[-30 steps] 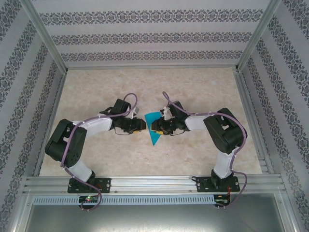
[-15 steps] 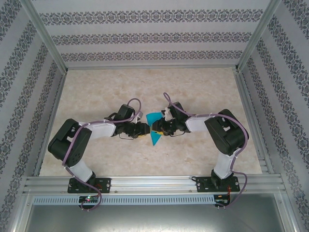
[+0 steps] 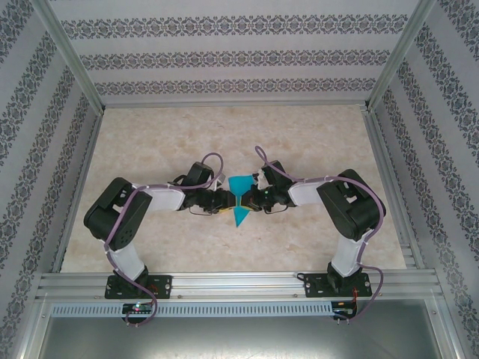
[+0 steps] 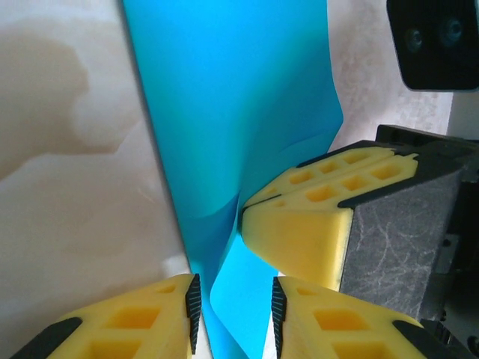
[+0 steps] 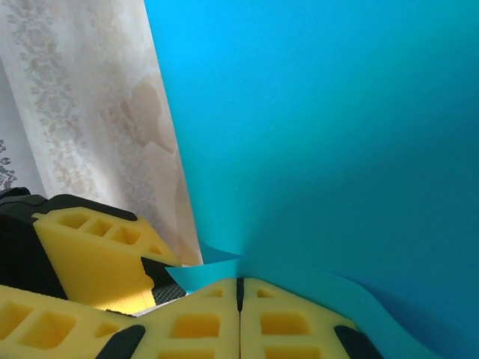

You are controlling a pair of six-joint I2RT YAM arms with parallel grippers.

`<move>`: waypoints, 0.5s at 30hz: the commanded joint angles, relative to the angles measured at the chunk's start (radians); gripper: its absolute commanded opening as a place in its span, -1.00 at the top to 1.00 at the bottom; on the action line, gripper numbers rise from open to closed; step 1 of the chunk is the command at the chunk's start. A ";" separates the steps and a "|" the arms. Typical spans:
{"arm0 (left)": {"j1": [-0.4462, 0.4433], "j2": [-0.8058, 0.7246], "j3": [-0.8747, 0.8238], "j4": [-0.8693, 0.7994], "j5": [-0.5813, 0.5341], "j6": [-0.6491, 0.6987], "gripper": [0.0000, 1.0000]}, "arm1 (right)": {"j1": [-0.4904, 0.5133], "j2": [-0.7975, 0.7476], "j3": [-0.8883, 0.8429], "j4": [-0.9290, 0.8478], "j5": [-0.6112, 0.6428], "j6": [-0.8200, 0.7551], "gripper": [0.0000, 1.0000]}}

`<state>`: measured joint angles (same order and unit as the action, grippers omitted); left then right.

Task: Fold a paper plane with a square sheet of paper (pick it up from the middle)
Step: Third fold the triangle at the center of the table.

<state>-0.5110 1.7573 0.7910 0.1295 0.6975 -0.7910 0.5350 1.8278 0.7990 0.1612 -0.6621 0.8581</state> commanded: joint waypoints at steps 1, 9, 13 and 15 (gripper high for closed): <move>-0.012 0.022 0.038 0.026 0.008 0.001 0.32 | 0.011 -0.016 -0.013 -0.005 0.004 -0.008 0.90; -0.012 0.046 0.070 0.001 0.006 0.016 0.50 | 0.010 -0.015 -0.009 -0.003 -0.001 -0.011 0.91; -0.012 0.051 0.078 -0.043 -0.006 0.045 0.59 | 0.008 -0.019 -0.014 -0.002 -0.001 -0.014 0.90; -0.013 0.050 0.082 -0.072 -0.019 0.065 0.59 | 0.005 -0.024 -0.016 -0.002 0.001 -0.013 0.90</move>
<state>-0.5110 1.7927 0.8478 0.1112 0.6952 -0.7746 0.5350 1.8278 0.7956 0.1619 -0.6624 0.8581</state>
